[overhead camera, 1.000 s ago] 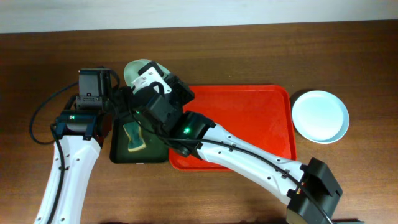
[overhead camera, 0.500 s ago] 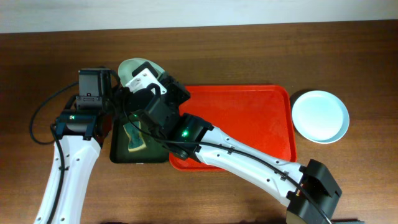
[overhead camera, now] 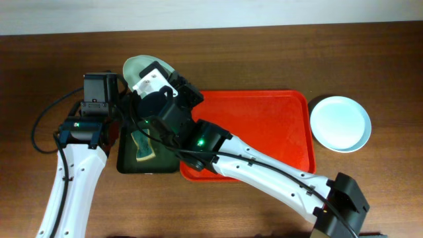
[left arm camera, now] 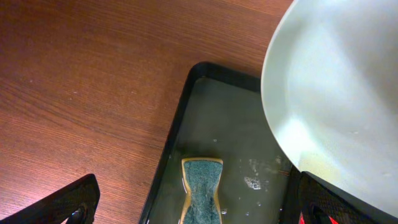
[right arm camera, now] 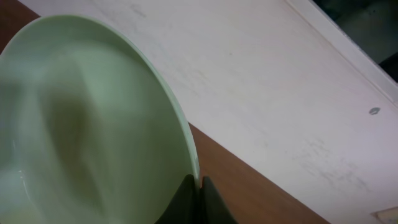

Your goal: Clean dirty plates on tray and stack at the side

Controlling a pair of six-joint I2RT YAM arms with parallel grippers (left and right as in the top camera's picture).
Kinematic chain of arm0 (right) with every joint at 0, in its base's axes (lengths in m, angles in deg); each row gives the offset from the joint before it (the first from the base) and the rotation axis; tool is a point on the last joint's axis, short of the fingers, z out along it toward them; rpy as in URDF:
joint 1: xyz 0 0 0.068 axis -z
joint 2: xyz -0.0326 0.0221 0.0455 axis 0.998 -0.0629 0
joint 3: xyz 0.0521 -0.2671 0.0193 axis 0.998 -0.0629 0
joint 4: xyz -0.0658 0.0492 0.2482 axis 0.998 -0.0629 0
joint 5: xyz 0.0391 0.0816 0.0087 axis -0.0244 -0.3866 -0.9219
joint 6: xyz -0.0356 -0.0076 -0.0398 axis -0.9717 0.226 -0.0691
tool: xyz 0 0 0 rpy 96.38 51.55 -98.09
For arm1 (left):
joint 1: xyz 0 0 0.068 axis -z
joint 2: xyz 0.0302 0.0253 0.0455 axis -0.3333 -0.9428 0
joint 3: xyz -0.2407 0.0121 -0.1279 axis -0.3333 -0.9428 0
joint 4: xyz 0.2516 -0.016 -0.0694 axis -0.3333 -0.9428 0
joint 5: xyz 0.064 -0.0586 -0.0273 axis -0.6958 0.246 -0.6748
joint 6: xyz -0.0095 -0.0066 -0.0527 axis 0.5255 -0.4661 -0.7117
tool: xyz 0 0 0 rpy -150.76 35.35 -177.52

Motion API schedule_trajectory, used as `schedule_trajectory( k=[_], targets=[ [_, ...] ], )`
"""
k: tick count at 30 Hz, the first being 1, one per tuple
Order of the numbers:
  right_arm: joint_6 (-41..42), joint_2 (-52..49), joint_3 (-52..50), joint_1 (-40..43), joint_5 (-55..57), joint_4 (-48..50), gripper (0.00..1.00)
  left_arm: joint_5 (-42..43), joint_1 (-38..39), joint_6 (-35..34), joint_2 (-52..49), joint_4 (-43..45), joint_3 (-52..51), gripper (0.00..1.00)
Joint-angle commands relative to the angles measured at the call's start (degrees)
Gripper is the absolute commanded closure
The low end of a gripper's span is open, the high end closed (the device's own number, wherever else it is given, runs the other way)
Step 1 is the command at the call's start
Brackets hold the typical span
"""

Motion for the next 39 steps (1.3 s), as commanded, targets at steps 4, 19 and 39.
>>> schedule_trajectory(
  k=[4, 19, 39],
  targets=[
    [0.26, 2.36, 1.01, -0.31, 1.40, 0.35, 0.96, -0.81, -0.11, 0.28, -0.17, 0.11, 0.46, 0.01],
    [0.33, 2.36, 0.98, -0.31, 1.40, 0.13, 0.96, -0.81, -0.11, 0.28, -0.17, 0.11, 0.46, 0.01],
    [40.39, 2.34, 0.98, 3.72, -8.81, -31.19, 0.96, -0.81, -0.11, 0.28, -0.17, 0.11, 0.46, 0.01]
  ],
)
